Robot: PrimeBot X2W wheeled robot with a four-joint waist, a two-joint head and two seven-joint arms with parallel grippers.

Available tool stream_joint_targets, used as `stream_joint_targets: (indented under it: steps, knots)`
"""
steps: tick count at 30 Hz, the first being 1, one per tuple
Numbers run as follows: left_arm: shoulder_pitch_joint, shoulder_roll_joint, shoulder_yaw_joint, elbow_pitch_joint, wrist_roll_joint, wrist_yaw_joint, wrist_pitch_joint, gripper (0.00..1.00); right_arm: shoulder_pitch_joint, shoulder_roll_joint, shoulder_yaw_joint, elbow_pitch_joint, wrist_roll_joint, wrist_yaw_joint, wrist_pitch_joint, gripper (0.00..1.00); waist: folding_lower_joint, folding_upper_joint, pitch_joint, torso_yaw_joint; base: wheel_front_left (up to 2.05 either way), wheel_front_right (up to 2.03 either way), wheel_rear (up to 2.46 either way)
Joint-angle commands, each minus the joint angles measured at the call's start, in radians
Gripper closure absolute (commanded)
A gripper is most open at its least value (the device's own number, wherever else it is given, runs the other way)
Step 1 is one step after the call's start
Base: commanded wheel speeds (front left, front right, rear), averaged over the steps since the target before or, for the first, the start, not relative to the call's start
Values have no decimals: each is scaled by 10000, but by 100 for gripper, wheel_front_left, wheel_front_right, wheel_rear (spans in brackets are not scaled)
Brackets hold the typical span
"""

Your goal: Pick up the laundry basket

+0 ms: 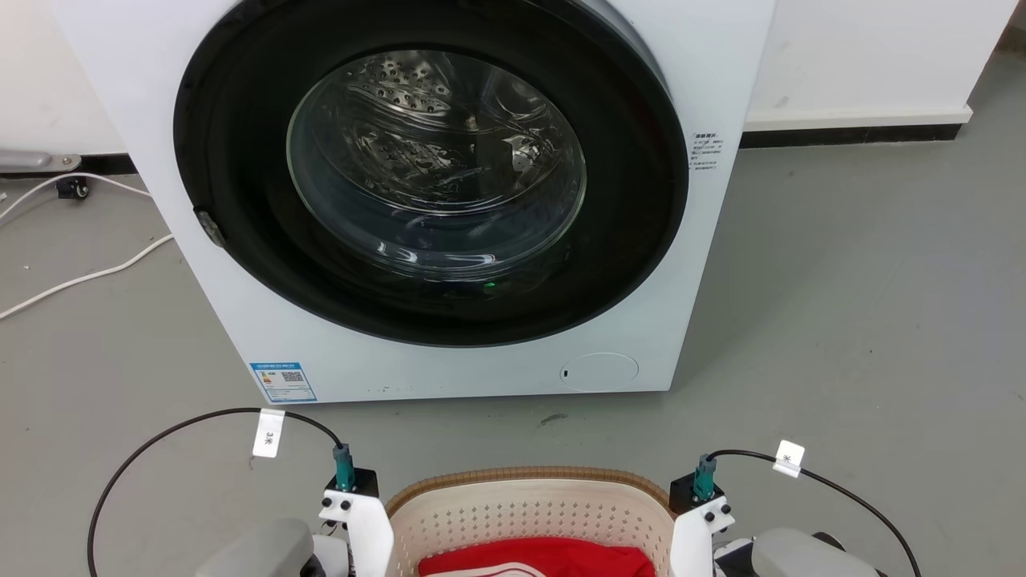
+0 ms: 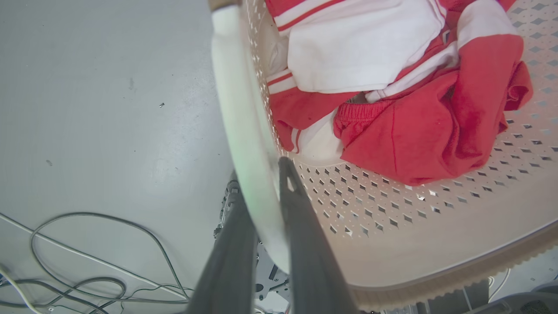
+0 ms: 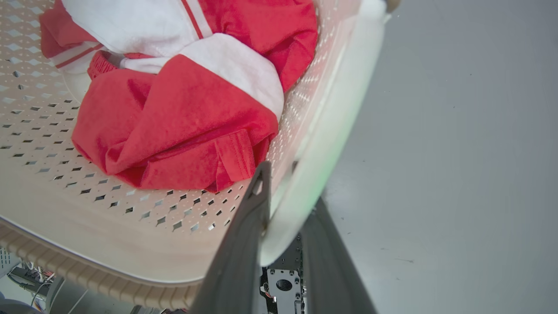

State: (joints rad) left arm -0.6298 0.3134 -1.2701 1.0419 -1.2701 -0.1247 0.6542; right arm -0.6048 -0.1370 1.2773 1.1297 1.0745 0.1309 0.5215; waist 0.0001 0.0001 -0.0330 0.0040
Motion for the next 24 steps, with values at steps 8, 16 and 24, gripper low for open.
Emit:
stream_joint_targets:
  steps: [8, 16, 24]
  knots:
    - [-163, -57, -55, -83, 10, -95, -9, 100, 112, 22, 67, 47, -44, -3, 41, 100, -1, -1, -1, -10, 0, 0, 0]
    - [-111, -40, -76, -73, 37, -95, -3, 100, 148, -1, 68, 73, -103, -3, 44, 100, -1, -1, -5, -12, 0, 0, 0]
    - [-83, -49, -89, -112, 25, -95, -12, 100, 167, -14, 68, 65, -143, -3, 61, 100, -1, -1, -5, -8, 0, 0, 0]
